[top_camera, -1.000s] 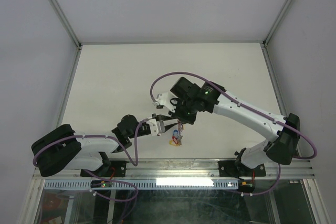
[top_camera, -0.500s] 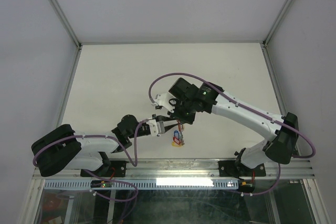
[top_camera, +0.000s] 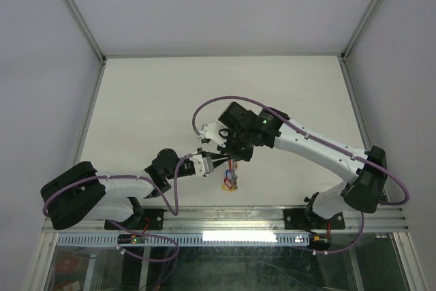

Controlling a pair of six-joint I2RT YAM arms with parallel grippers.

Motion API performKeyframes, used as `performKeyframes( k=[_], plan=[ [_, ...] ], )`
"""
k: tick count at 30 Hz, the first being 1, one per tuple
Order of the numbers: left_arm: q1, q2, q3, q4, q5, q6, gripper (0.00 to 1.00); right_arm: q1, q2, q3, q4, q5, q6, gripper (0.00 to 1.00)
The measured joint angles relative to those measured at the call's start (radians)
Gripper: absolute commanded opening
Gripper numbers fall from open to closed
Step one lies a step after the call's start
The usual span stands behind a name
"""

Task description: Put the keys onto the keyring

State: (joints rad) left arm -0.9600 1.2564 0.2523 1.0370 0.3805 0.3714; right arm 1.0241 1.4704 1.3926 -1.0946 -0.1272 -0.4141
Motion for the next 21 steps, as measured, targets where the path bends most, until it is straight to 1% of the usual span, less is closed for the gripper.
performKeyframes(
  k=[2, 6, 9, 10, 12, 15, 18, 21],
  plan=[
    [0.000, 0.000, 0.000, -0.001, 0.000, 0.000, 0.00, 0.000, 0.000, -0.004, 0.006, 0.000, 0.000, 0.19],
    [0.015, 0.000, -0.002, 0.005, 0.000, -0.016, 0.00, 0.002, -0.019, -0.041, 0.069, -0.003, 0.013, 0.42],
    [0.040, 0.002, -0.017, 0.050, 0.000, -0.048, 0.00, 0.002, -0.069, -0.092, 0.146, -0.003, 0.040, 0.55],
    [0.047, 0.003, -0.023, 0.065, -0.001, -0.057, 0.00, 0.002, -0.097, -0.115, 0.176, -0.003, 0.052, 0.57],
    [0.059, 0.010, -0.031, 0.095, -0.001, -0.077, 0.00, -0.003, -0.161, -0.156, 0.233, -0.003, 0.082, 0.59],
    [0.066, 0.021, -0.043, 0.134, -0.002, -0.102, 0.00, -0.032, -0.261, -0.212, 0.327, 0.001, 0.137, 0.52],
    [0.072, 0.038, -0.060, 0.188, -0.004, -0.129, 0.00, -0.111, -0.364, -0.288, 0.441, -0.005, 0.219, 0.46],
    [0.079, 0.056, -0.073, 0.239, -0.004, -0.152, 0.00, -0.198, -0.450, -0.393, 0.563, -0.027, 0.318, 0.44]
  ],
)
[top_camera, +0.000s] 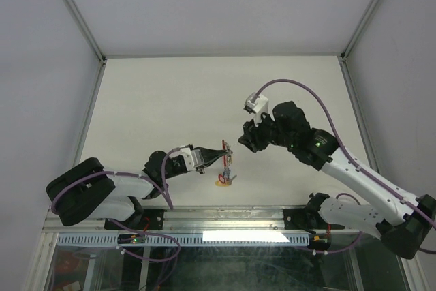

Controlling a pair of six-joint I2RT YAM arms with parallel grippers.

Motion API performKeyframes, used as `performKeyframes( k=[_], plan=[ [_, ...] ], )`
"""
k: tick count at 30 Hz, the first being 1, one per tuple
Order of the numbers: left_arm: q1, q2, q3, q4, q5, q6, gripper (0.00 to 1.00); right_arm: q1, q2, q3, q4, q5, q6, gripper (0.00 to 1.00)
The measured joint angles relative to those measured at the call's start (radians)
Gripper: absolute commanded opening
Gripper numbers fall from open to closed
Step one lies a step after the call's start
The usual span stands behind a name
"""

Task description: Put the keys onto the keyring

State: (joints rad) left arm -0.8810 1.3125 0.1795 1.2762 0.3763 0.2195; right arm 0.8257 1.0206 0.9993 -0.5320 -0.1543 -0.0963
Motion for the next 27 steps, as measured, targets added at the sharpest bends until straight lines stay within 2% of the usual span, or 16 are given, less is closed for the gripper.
performKeyframes(
  k=[7, 9, 17, 27],
  plan=[
    [0.006, 0.023, -0.001, 0.056, 0.001, -0.024, 0.00, -0.079, -0.062, -0.273, 0.270, -0.150, 0.246, 0.36],
    [0.006, 0.023, -0.001, 0.057, 0.002, -0.024, 0.00, -0.093, -0.060, -0.303, 0.303, -0.175, 0.294, 0.35],
    [0.006, 0.023, -0.001, 0.056, 0.017, -0.023, 0.00, -0.115, -0.051, -0.324, 0.404, -0.240, 0.409, 0.30],
    [0.006, 0.023, -0.001, 0.056, 0.019, -0.023, 0.00, -0.121, -0.032, -0.324, 0.413, -0.290, 0.421, 0.29]
  ],
)
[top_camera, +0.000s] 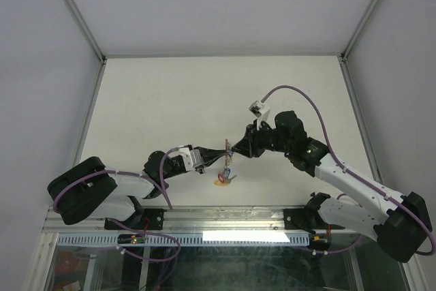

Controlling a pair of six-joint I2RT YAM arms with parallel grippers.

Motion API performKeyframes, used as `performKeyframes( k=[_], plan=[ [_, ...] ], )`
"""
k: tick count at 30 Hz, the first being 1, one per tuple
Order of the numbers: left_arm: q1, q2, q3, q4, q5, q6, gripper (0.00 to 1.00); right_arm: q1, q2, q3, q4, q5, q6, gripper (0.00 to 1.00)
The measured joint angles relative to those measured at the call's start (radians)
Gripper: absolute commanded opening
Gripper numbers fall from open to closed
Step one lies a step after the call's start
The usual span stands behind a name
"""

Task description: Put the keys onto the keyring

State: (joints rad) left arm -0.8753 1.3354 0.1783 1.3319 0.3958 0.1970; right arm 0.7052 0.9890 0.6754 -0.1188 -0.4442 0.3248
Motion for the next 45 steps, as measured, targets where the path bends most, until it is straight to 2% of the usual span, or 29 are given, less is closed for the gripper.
performKeyframes(
  k=[11, 23, 27, 31, 33, 39, 45],
  plan=[
    [0.000, 0.000, 0.000, -0.002, 0.000, 0.001, 0.00, -0.001, 0.010, 0.000, -0.020, -0.032, -0.002, 0.28],
    [0.000, 0.000, 0.000, -0.008, 0.001, 0.005, 0.00, -0.001, 0.059, 0.000, -0.013, -0.043, -0.001, 0.22],
    [0.000, 0.000, 0.000, -0.008, 0.003, 0.005, 0.00, -0.001, 0.073, 0.000, -0.011, -0.044, -0.001, 0.24],
    [0.000, 0.000, 0.000, -0.008, 0.007, 0.005, 0.00, -0.001, 0.073, 0.002, -0.014, -0.042, -0.013, 0.30],
    [0.000, 0.000, 0.000, -0.008, 0.008, 0.005, 0.00, -0.001, 0.063, 0.002, -0.024, -0.026, -0.043, 0.35],
    [0.000, 0.000, 0.000, -0.008, 0.008, 0.005, 0.00, -0.001, -0.108, -0.055, 0.003, 0.046, -0.183, 0.38],
    [0.000, 0.000, 0.000, -0.008, 0.008, 0.005, 0.00, 0.016, -0.231, -0.201, 0.141, 0.024, -0.393, 0.35]
  ],
)
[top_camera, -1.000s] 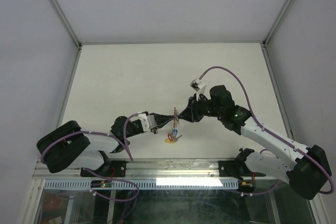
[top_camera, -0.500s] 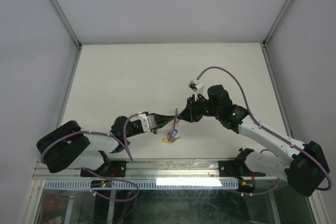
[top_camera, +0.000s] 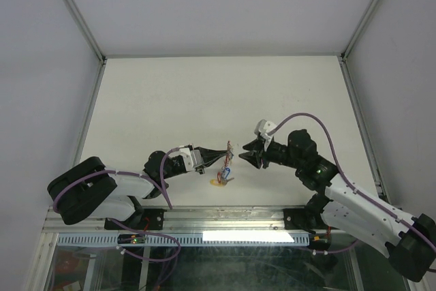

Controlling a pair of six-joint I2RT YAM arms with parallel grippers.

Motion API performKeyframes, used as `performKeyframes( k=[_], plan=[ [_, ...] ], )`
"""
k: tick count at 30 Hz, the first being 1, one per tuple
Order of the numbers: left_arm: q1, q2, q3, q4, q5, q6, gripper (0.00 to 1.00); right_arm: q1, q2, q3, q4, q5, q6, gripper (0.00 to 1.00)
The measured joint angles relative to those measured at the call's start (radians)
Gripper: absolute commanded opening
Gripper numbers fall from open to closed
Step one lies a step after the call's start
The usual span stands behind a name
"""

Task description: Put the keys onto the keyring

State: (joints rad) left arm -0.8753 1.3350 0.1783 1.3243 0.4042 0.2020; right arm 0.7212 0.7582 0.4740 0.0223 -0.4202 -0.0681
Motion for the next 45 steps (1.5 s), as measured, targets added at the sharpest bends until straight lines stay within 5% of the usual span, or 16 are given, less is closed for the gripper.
performKeyframes(
  k=[7, 15, 45],
  plan=[
    [0.000, 0.000, 0.000, 0.000, 0.010, 0.001, 0.00, 0.087, -0.002, -0.044, 0.027, -0.037, -0.283, 0.26],
    [0.000, 0.000, 0.000, 0.000, 0.028, 0.007, 0.00, 0.089, 0.045, -0.044, 0.090, -0.053, -0.414, 0.25],
    [0.000, 0.000, 0.000, -0.019, 0.071, 0.023, 0.00, 0.094, 0.129, -0.035, 0.146, -0.156, -0.439, 0.22]
  ],
)
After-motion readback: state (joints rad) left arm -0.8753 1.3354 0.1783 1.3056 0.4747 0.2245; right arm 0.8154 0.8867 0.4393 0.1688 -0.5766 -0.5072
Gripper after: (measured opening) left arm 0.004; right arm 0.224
